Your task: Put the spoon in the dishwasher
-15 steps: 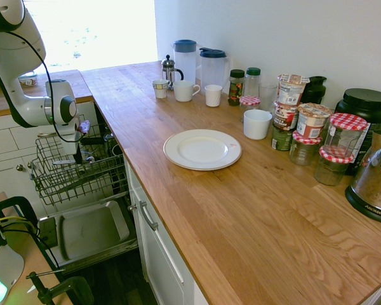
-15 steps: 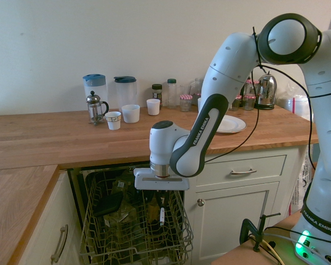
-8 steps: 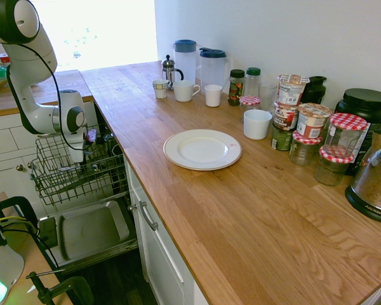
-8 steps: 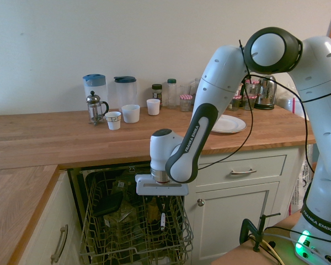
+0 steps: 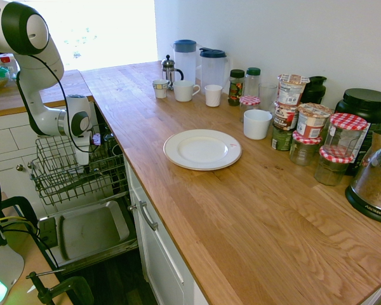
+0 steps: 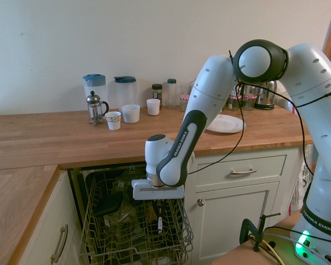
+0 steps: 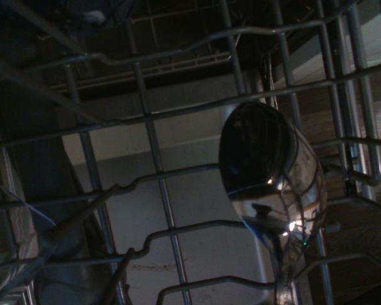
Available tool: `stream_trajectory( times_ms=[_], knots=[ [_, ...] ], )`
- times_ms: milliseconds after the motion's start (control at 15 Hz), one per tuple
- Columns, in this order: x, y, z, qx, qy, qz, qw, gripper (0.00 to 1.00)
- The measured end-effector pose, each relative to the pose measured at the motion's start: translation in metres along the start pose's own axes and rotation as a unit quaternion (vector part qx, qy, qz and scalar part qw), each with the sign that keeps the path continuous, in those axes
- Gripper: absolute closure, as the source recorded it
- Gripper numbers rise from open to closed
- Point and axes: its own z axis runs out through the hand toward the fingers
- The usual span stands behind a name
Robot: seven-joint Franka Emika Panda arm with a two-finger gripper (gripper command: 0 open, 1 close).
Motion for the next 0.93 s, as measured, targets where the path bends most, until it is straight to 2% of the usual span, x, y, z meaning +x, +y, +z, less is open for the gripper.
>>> stream_trajectory(
  times_ms=[667, 933],
  knots=[
    [-0.007, -0.008, -0.008, 0.004, 0.004, -0.015, 1.000, 0.00],
    [-0.014, 0.004, -0.045, 0.014, 0.017, -0.021, 1.000, 0.00]
  ],
)
